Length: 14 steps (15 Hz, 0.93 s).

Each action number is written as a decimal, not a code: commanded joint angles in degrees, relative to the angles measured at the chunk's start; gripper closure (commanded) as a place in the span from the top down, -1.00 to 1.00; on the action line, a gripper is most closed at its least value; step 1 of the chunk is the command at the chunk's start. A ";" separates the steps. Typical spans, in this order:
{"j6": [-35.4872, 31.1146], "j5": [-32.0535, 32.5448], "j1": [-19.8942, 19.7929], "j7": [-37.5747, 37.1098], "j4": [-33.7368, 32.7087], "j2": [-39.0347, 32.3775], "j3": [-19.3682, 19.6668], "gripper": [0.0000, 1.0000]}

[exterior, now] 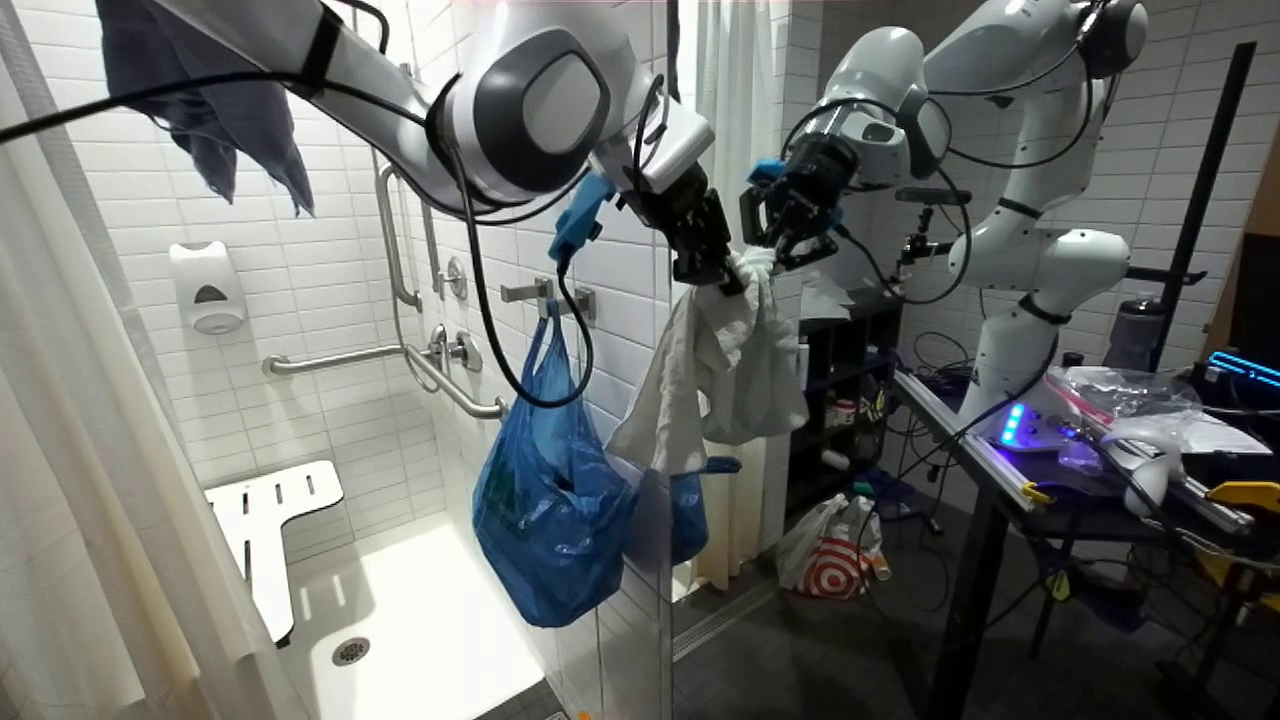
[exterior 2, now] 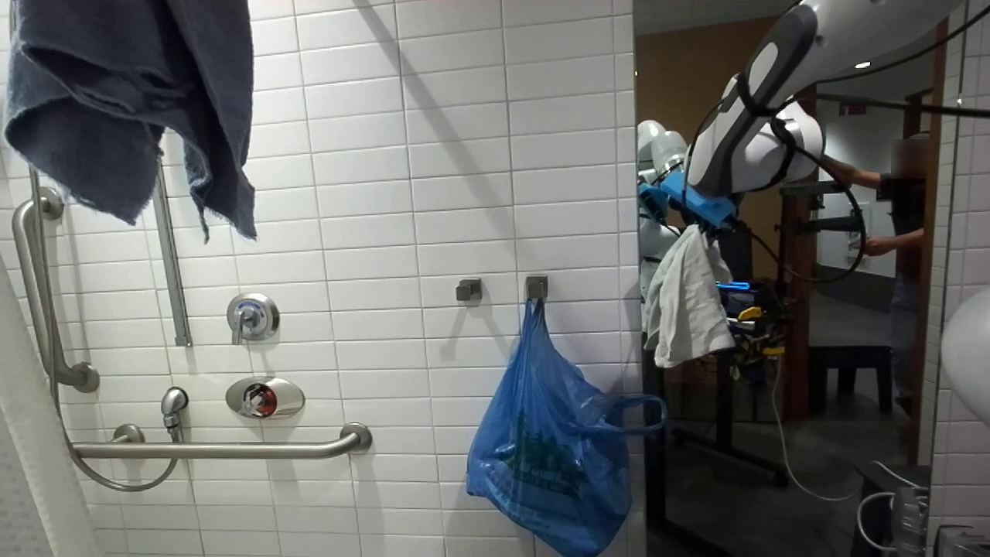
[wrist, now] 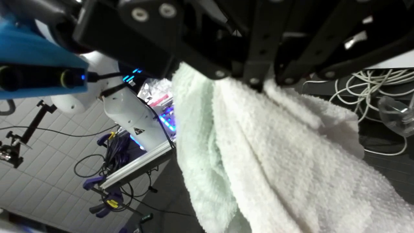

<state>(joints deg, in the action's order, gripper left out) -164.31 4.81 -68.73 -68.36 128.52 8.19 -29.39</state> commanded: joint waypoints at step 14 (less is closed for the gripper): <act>9.96 -4.64 22.69 9.03 -24.40 6.52 29.47 -0.97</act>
<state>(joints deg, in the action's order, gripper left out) -155.30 -2.43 -49.50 -57.82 111.22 16.94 -1.97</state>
